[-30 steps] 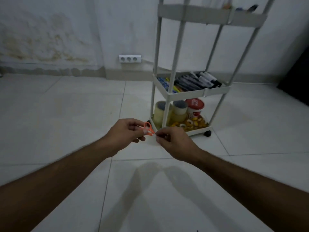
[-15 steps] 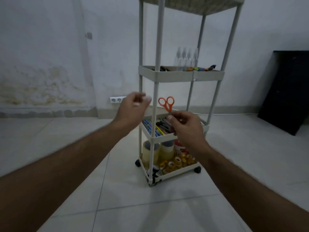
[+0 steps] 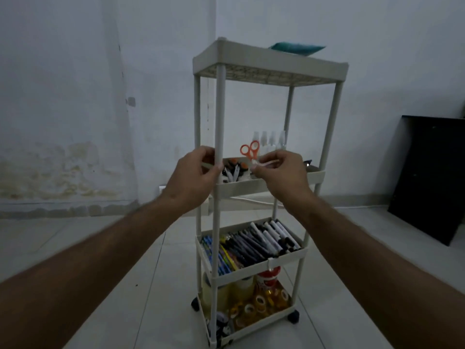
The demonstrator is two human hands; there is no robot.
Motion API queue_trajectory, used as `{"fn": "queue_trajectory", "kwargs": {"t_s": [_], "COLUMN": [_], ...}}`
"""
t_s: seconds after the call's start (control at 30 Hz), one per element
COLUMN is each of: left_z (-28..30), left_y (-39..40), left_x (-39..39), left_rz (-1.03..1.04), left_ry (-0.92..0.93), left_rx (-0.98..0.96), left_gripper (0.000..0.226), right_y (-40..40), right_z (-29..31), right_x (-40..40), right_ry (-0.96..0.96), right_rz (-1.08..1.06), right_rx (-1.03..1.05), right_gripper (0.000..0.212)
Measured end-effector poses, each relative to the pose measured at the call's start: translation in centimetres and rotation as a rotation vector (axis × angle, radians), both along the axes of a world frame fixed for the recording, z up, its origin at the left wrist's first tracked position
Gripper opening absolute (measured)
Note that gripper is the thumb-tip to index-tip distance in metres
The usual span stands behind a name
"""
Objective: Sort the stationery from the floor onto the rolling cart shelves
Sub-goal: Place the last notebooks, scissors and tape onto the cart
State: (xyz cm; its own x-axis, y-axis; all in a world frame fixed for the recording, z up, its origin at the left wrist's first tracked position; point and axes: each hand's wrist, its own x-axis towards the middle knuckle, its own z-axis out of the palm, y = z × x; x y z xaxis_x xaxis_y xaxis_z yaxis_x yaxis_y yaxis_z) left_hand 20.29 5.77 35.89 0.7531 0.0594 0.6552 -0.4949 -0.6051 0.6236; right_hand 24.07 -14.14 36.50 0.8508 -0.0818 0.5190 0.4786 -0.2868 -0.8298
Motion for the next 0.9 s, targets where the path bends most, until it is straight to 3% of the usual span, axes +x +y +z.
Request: {"fn": "queue_trajectory", "kwargs": {"t_s": [0.17,0.4,0.53,0.9], "left_z": [0.9,1.6,2.0,2.1], "left_y": [0.3,0.0,-0.1,-0.4], "left_x": [0.0,-0.3,-0.8,-0.9], "left_rz": [0.031,0.063,0.080,0.055], "left_ry": [0.074,0.120,0.148,0.151], "left_rx": [0.060,0.117,0.159,0.136], "left_gripper": [0.017,0.013,0.015,0.015], "right_y": [2.4,6.3,5.9,5.4], "right_z": [1.4,0.3,-0.1,-0.2], "right_x": [2.7,5.4,5.4,4.0], "right_ry": [0.035,0.085,0.020,-0.045], "right_rz": [-0.050,-0.084,-0.100,-0.045], "right_rx": [-0.276,-0.444,-0.474,-0.503], "right_gripper": [0.012,0.027,0.010,0.018]}}
